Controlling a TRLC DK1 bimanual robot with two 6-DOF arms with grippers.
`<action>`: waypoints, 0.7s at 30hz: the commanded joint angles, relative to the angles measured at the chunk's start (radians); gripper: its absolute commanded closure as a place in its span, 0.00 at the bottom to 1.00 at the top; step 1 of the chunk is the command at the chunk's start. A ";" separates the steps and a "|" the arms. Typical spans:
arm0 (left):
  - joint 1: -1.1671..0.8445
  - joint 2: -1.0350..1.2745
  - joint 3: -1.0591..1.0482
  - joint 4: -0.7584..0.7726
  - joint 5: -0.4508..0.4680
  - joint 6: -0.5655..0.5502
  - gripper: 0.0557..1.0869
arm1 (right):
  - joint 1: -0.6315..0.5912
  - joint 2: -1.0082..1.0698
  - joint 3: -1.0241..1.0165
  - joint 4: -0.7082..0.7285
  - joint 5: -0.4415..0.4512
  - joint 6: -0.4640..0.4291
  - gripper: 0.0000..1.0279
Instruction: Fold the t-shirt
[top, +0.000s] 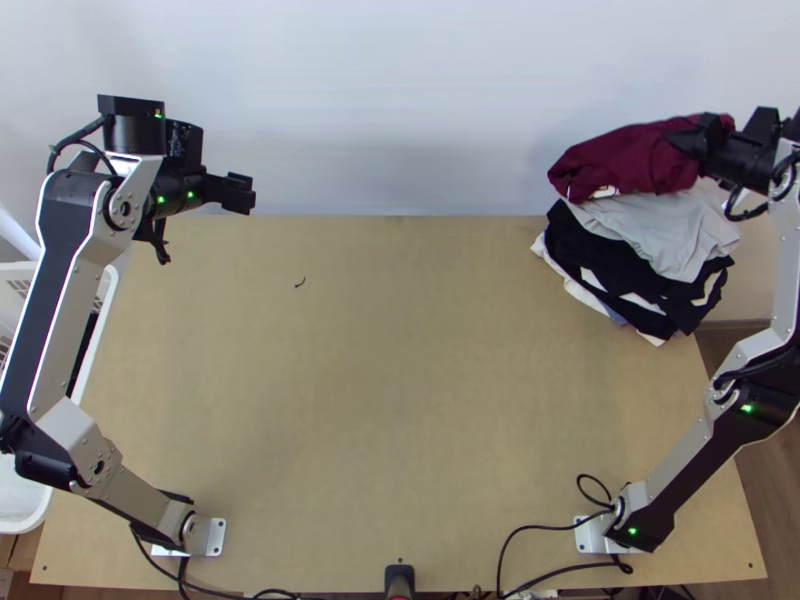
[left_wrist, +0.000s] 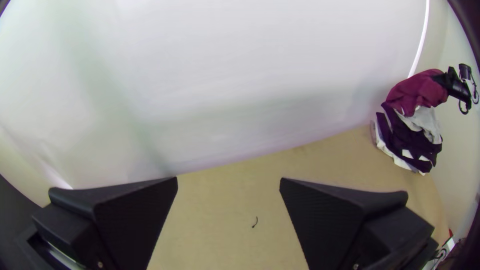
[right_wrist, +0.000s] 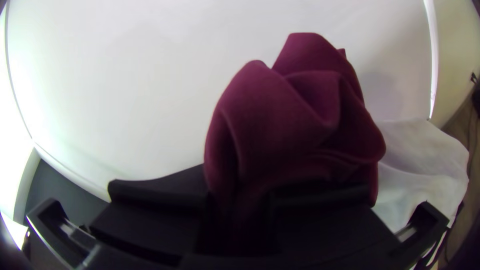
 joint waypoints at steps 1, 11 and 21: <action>-0.011 -0.031 0.008 -0.004 -0.006 -0.004 0.04 | -0.027 -0.016 0.022 -0.046 -0.013 -0.065 0.97; -0.038 -0.023 0.008 -0.004 -0.007 -0.001 0.04 | -0.090 -0.026 0.027 -0.097 0.007 -0.133 0.97; -0.054 -0.020 0.009 0.000 -0.007 0.005 0.04 | -0.138 -0.029 0.027 -0.222 0.047 -0.208 0.97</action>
